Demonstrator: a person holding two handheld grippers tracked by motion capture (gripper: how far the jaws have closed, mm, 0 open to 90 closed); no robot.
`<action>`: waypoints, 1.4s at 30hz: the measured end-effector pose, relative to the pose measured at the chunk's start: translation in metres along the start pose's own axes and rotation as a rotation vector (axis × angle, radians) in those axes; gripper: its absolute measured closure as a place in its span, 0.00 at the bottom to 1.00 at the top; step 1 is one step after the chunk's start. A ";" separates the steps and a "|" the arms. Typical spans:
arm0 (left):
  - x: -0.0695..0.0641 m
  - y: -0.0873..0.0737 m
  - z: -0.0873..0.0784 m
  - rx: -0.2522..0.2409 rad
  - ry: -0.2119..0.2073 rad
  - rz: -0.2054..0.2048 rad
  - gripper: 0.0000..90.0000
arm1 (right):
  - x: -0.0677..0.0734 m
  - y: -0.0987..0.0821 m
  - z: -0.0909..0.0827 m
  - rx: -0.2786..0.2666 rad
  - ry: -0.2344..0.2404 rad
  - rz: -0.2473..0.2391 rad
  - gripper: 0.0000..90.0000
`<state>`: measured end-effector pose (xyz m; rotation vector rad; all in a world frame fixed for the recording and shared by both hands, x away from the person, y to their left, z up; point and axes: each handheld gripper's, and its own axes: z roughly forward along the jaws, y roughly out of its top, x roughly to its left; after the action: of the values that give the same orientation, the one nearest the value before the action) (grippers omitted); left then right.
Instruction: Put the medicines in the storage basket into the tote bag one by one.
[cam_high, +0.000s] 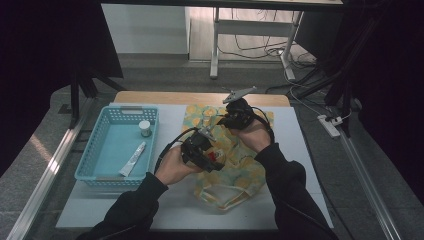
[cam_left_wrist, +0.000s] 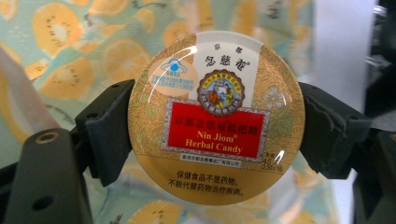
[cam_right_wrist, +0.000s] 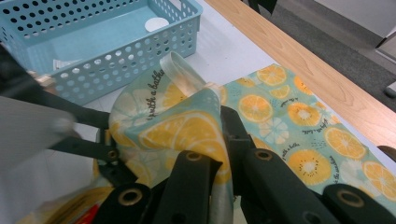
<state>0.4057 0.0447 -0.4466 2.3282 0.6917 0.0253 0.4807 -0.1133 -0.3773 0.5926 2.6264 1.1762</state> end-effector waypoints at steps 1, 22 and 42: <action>0.003 0.000 0.002 0.002 0.009 -0.003 0.22 | -0.001 0.000 0.000 -0.001 0.000 0.001 1.00; 0.057 0.000 0.025 0.023 0.176 -0.081 0.22 | -0.012 -0.008 0.010 0.024 -0.027 0.032 1.00; 0.061 0.011 0.063 -0.016 0.191 -0.033 0.22 | -0.026 -0.019 0.017 0.039 -0.053 0.082 1.00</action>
<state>0.4761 0.0290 -0.4977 2.3187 0.8204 0.2403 0.5048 -0.1248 -0.4027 0.7352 2.6086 1.1175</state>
